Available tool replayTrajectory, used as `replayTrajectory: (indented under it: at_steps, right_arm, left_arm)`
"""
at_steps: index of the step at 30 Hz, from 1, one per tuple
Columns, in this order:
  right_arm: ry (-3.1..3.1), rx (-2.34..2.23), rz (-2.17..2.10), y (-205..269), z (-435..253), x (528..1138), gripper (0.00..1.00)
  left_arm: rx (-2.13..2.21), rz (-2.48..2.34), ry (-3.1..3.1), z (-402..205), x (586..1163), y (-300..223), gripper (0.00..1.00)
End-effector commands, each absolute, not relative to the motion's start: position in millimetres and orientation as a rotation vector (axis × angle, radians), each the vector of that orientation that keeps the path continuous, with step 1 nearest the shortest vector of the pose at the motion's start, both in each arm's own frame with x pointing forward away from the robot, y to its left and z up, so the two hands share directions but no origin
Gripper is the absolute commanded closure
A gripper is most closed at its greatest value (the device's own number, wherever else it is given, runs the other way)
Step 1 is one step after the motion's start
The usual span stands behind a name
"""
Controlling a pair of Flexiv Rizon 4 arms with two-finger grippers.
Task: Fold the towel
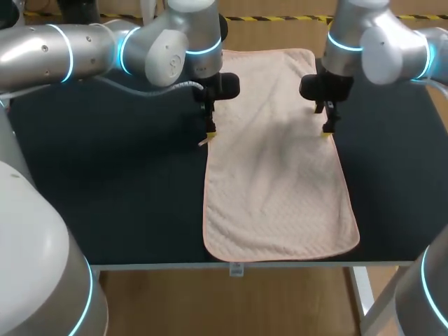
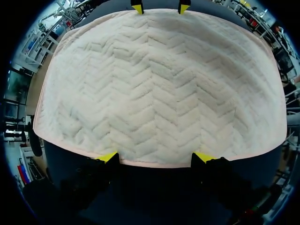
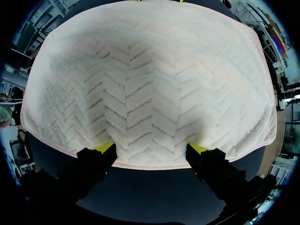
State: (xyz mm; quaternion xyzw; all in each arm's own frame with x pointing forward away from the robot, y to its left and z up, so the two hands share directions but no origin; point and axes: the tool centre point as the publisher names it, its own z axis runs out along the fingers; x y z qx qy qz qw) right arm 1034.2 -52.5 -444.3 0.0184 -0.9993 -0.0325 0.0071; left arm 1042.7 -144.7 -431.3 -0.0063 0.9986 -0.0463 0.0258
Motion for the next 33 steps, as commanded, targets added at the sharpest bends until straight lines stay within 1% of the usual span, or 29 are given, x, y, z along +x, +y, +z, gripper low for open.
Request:
replayTrajectory:
  at_steps: [1,2,3,4,5,6,7,8,21,33]
  right_arm:
    - [-3.106,0.068,-0.103,-52.3,-449.6,1039.0,0.01]
    - [-3.104,0.071,-0.104,-52.6,-450.3,1038.3,0.16]
    - [-3.102,0.072,-0.106,-53.2,-451.1,1037.9,0.47]
    - [-3.1,0.074,-0.109,-53.5,-451.6,1037.4,0.62]
    - [-3.099,0.076,-0.109,-53.9,-452.0,1037.0,0.78]
    - [-3.098,0.077,-0.109,-54.3,-452.1,1036.6,1.0]
    - [-3.099,0.078,-0.11,-54.7,-451.8,1036.1,1.0]
    - [-3.099,0.079,-0.11,-55.0,-451.5,1035.8,1.0]
    - [-3.112,0.111,-0.135,-53.0,-443.6,1023.3,1.0]
    - [-3.14,0.117,-0.173,-51.5,-426.1,1016.6,1.0]
  left_arm:
    - [-0.001,-0.151,3.096,-433.6,1045.4,-147.4,0.0]
    - [0.009,-0.157,3.099,-433.9,1044.9,-148.1,0.0]
    - [0.014,-0.158,3.099,-433.8,1044.0,-148.9,0.0]
    - [0.02,-0.159,3.103,-434.5,1043.2,-150.0,0.02]
    - [0.025,-0.16,3.104,-435.5,1043.0,-150.9,0.07]
    - [0.028,-0.16,3.104,-435.8,1042.6,-151.3,0.66]
    - [0.031,-0.16,3.105,-435.8,1042.4,-151.6,0.88]
    - [0.035,-0.162,3.106,-436.1,1042.0,-152.1,1.0]
    - [0.055,-0.181,3.11,-434.5,1037.2,-153.5,1.0]
    - [0.074,-0.209,3.074,-408.6,1033.8,-150.5,1.0]
